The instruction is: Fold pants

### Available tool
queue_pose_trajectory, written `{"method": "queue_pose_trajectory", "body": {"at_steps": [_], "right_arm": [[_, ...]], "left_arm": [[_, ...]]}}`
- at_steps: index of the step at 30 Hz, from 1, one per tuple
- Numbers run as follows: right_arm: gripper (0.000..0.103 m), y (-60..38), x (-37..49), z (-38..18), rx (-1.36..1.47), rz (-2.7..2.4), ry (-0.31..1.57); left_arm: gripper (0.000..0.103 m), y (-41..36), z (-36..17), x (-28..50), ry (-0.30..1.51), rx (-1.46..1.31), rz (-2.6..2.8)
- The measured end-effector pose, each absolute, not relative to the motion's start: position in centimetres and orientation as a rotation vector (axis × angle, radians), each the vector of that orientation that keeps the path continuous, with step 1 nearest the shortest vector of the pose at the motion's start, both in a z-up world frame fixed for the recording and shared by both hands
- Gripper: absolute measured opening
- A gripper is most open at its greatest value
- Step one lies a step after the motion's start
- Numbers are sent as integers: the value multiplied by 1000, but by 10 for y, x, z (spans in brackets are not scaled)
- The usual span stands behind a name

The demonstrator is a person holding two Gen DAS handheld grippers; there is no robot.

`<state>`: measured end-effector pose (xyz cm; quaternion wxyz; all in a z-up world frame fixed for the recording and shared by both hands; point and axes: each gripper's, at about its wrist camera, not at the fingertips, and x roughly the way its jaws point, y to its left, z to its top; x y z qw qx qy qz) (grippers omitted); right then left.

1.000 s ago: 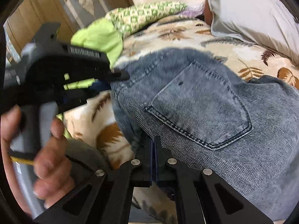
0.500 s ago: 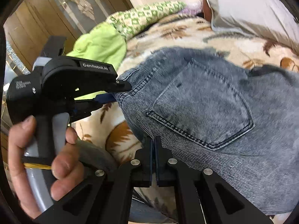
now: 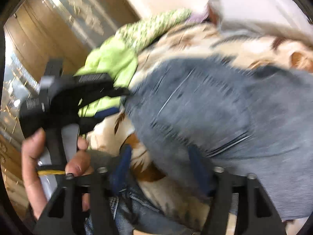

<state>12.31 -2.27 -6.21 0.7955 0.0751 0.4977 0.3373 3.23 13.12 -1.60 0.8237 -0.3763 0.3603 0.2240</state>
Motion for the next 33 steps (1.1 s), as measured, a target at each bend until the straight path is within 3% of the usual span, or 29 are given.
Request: {"method": "queue_pose_trajectory", "body": {"at_steps": [2,5,9,12,15,20,25,26,27,28,29,30,32,33], "right_arm": [[66,-37,128,-54,218,721,1060],[67,-52,143,-43,242,715,1043],[75,-37,181,-36,243,748,1081],[75,-13,211,-37,239,771,1137],[77,20,247,-41,214,800,1192],[82,71,312,-64,160,788,1317],[82,109,355,-119,121,785,1508],[76,112,357,-129,109,780,1545],[61,115,357,-138,87,768,1567],[52,117,355,-143,48,742,1563],[39,118,352,-146,19,722,1561],[32,119,351,-148,-3,713,1562],[23,120,347,-140,-8,720,1528],[21,123,344,-131,-7,738,1504]], "left_arm": [[50,132,-13,26,732,-818,457],[59,140,-13,26,743,-845,461],[59,172,-26,32,822,-908,467],[58,194,-33,46,892,-963,424],[60,207,-50,28,851,-1100,428],[66,206,-72,24,834,-1180,349],[66,205,-102,41,887,-1270,228],[65,205,-101,43,880,-1266,230],[61,205,-100,47,875,-1256,221],[53,206,-101,51,882,-1247,221],[37,208,-104,53,902,-1247,236],[27,208,-107,54,902,-1256,239],[16,209,-99,43,831,-1275,230],[15,205,-87,35,776,-1247,236]]}}
